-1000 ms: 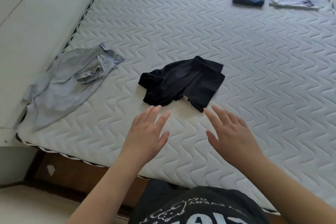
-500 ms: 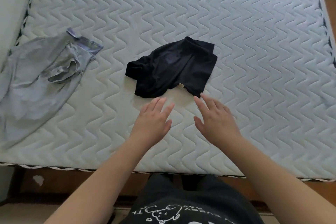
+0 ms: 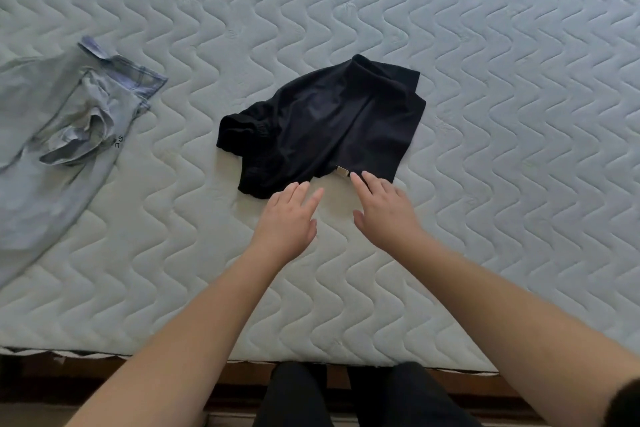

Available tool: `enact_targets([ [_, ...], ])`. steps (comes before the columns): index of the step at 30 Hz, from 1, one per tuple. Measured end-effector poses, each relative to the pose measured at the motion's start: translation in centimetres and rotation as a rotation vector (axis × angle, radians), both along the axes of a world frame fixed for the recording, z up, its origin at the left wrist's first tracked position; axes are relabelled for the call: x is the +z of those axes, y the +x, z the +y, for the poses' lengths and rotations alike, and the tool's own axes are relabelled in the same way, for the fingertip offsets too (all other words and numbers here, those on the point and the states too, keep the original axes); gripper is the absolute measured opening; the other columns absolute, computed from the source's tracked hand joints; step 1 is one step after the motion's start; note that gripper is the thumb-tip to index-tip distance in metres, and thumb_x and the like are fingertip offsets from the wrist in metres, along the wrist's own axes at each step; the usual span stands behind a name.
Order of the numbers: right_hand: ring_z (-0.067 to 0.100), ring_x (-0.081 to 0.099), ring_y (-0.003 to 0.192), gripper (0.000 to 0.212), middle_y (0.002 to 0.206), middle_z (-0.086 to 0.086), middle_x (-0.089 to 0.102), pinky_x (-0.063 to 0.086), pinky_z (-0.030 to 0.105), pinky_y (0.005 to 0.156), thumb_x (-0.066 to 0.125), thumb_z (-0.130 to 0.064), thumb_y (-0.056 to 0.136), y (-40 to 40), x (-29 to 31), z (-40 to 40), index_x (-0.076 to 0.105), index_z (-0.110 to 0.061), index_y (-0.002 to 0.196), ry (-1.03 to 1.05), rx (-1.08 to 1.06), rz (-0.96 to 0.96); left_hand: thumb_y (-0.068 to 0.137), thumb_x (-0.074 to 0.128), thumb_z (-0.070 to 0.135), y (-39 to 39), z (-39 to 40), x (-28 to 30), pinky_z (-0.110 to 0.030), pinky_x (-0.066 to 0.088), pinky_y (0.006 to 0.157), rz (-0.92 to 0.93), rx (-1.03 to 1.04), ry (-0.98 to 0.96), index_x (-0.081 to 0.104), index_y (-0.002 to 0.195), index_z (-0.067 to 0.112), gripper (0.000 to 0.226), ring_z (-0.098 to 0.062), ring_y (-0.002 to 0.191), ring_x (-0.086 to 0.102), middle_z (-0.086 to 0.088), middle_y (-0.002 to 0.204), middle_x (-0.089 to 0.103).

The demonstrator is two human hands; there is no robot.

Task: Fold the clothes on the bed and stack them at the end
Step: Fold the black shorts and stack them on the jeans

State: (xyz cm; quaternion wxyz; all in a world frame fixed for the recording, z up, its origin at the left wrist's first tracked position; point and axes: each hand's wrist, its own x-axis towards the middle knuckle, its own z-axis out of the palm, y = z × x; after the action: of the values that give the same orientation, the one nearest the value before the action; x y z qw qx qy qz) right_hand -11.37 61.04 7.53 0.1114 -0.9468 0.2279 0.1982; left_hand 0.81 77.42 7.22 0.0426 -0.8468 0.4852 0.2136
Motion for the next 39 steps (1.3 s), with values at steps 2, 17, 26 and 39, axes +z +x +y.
enact_targets([
  [2,0.027,0.038,0.135,0.073,0.157,0.007,0.031,0.035,0.040,0.106,0.053,-0.033,0.093,1.3,-2.4,-0.9,0.019,-0.019,0.155,0.011,-0.007,-0.010,0.101,0.039,0.037,0.8,-0.8,-2.2,-0.037,0.020,0.117,-0.006,-0.012,0.017,0.018,0.156,0.022,0.060,-0.022,0.150,0.014,-0.005,0.162,0.021],
  [17,0.027,0.009,0.150,0.086,0.165,0.006,0.001,0.024,0.046,0.116,0.056,-0.038,0.094,6.5,-15.9,-5.7,0.001,-0.019,0.157,0.023,-0.059,0.090,0.087,0.062,0.040,6.2,-5.6,-15.9,-0.044,0.032,0.111,-0.036,0.062,0.048,-0.005,0.157,0.027,0.097,-0.033,0.151,0.004,-0.012,0.164,-0.012],
  [26,0.028,0.051,0.100,0.040,0.116,0.007,0.054,0.044,0.038,0.073,0.042,0.006,0.088,6.3,-17.5,-8.8,0.053,-0.012,0.122,0.078,-0.185,-0.119,0.093,0.053,0.016,8.3,-9.3,-18.2,-0.041,0.046,0.086,-0.102,0.135,0.031,0.019,0.155,0.021,0.071,-0.030,0.119,0.044,-0.010,0.144,0.038],
  [39,0.023,0.054,0.084,0.020,0.096,0.001,0.058,0.041,0.033,0.067,0.044,-0.017,0.091,-4.5,-15.6,-5.3,0.059,-0.019,0.104,0.348,-0.317,0.154,0.086,0.048,0.009,-0.7,-4.4,-15.3,-0.036,0.048,0.077,0.367,0.427,0.098,0.059,0.115,0.023,0.034,-0.033,0.094,0.060,-0.008,0.107,0.066],
])
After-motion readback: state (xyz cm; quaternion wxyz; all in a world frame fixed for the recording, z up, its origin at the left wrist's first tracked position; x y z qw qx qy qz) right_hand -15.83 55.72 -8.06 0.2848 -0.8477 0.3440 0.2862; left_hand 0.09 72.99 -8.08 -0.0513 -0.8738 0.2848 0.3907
